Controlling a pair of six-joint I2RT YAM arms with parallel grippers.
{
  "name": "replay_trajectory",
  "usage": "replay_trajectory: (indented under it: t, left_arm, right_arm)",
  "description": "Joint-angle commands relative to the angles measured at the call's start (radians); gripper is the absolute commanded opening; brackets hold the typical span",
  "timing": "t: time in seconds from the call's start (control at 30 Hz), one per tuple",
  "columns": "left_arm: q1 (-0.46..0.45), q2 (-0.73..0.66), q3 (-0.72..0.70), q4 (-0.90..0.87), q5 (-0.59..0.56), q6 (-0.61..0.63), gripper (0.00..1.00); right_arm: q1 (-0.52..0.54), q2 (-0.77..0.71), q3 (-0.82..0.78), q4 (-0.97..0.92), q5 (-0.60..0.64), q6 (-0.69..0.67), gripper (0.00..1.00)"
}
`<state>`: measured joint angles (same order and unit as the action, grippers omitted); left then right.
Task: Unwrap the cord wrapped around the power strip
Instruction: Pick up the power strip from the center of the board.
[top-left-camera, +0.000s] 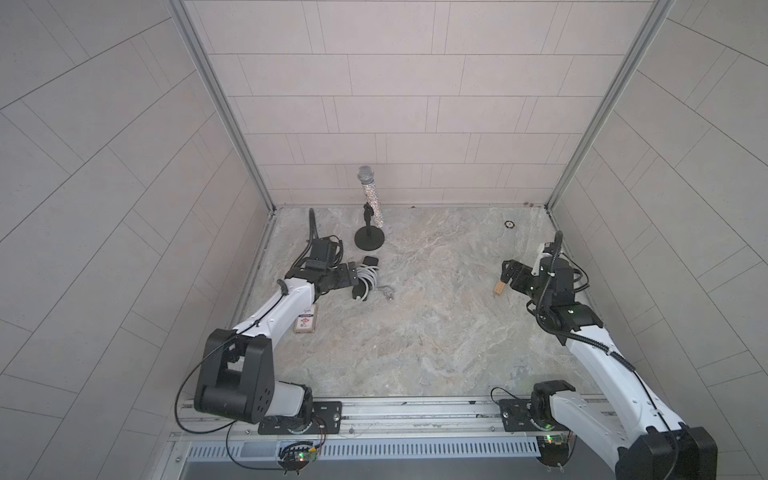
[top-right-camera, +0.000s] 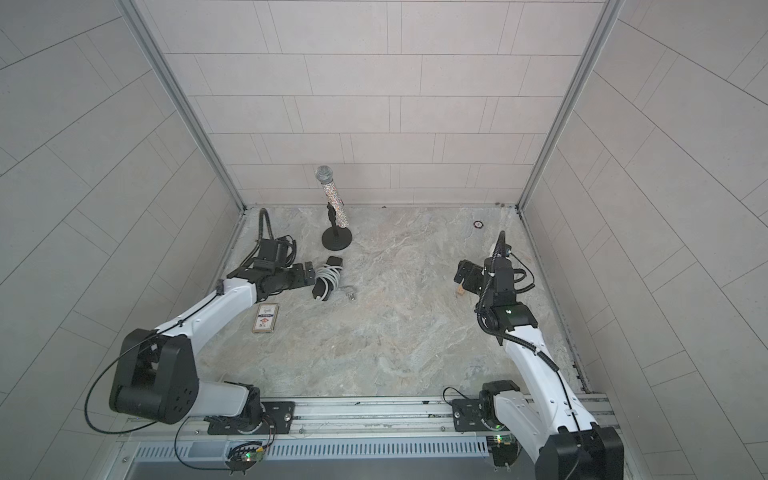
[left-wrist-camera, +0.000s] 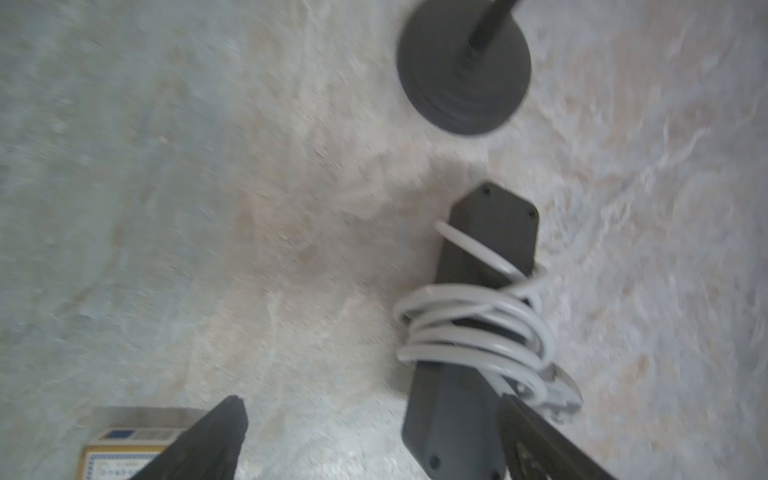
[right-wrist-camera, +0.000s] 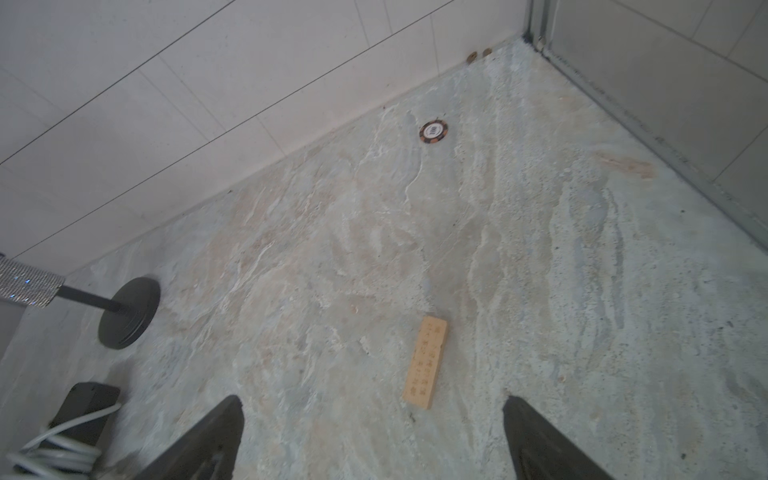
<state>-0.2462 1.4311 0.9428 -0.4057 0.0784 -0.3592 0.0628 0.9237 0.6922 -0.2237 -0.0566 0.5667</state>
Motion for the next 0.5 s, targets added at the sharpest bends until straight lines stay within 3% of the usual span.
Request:
replay_trajectory:
  t: [0.0,0.13,0.3,0.47]
  left_arm:
    - [-0.086,0.024,0.057,-0.205,-0.024,-0.021,1.0]
    - [-0.136,0.044,0.043,-0.224,-0.071,-0.022,1.0]
    - [-0.192,0.138,0.107,-0.298,-0.141,0.063,1.0]
    - [-0.202,0.241,0.154,-0.288,-0.126,0.124,1.0]
  right_arm:
    - [0.018,-0.013,0.073,-0.147,-0.057,0.025,0.97]
    - [0.026,-0.023,0.105,-0.18,-0.048,0.006,0.97]
    - [0.027,-0.033,0.099,-0.181,-0.042,-0.014,0.97]
    - [0.029,-0.034,0.093,-0.177,-0.048,-0.023,0.97]
